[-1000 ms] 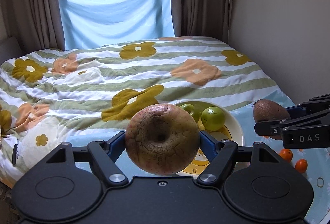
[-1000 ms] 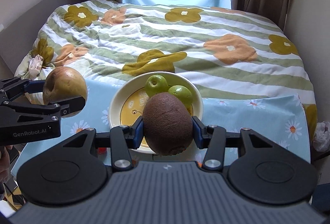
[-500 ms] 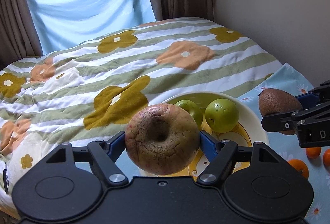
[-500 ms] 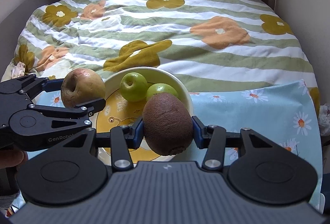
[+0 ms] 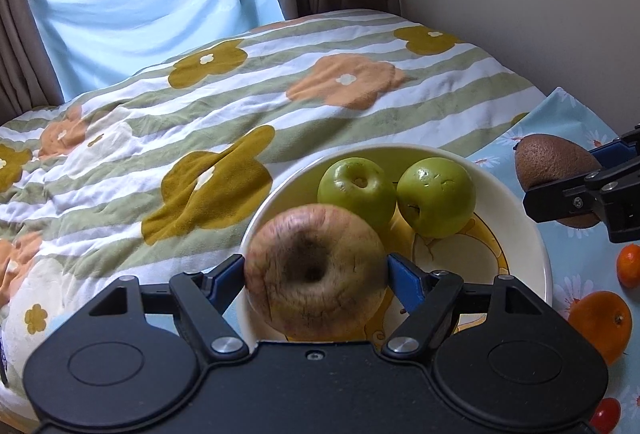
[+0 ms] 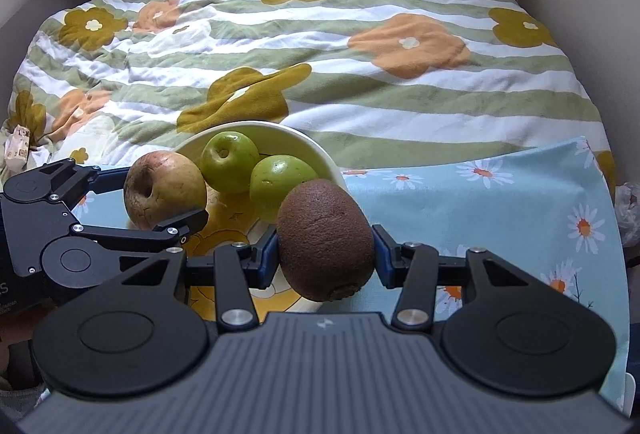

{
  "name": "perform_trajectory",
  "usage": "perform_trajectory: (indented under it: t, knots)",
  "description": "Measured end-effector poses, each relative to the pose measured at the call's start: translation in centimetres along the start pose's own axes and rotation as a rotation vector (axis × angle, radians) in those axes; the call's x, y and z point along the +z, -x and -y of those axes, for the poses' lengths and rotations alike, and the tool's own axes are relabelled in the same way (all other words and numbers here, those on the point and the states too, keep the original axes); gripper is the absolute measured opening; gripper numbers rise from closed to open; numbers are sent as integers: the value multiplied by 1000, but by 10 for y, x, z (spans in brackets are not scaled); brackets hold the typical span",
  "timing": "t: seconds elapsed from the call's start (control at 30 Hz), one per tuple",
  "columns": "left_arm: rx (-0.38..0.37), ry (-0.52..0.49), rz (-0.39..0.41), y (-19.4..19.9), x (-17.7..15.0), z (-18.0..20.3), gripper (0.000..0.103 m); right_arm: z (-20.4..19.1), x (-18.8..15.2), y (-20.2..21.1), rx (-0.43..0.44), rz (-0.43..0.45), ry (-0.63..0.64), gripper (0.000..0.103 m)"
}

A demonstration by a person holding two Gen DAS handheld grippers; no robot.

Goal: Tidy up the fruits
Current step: 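Carry the brownish apple and kiwi to the white bowl and lower them, then open both grippers to release the apple and kiwi and withdraw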

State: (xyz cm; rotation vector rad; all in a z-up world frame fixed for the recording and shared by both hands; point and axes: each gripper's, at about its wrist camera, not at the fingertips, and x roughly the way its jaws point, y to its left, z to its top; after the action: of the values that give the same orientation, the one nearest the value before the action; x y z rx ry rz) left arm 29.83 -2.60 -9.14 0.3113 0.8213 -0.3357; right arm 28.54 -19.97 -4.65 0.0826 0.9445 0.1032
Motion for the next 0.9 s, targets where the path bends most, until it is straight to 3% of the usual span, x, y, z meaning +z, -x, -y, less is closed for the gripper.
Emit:
perform_trajectory:
  t: [0.07,0.1,0.4,0.9]
  knots:
    - [11,-6,16,3,2,1,102,0,0,1,0,1,-2,62]
    - [7,-5,23,5,2,0,103,0,1,1,0,2,-3,62]
    - [33,-1,43,34,-6,-7,103,-9,0,6,10,-2,34,62]
    - [68,114,69,88,-31,-37,103,-50,-6,-11,58,-36,162,62]
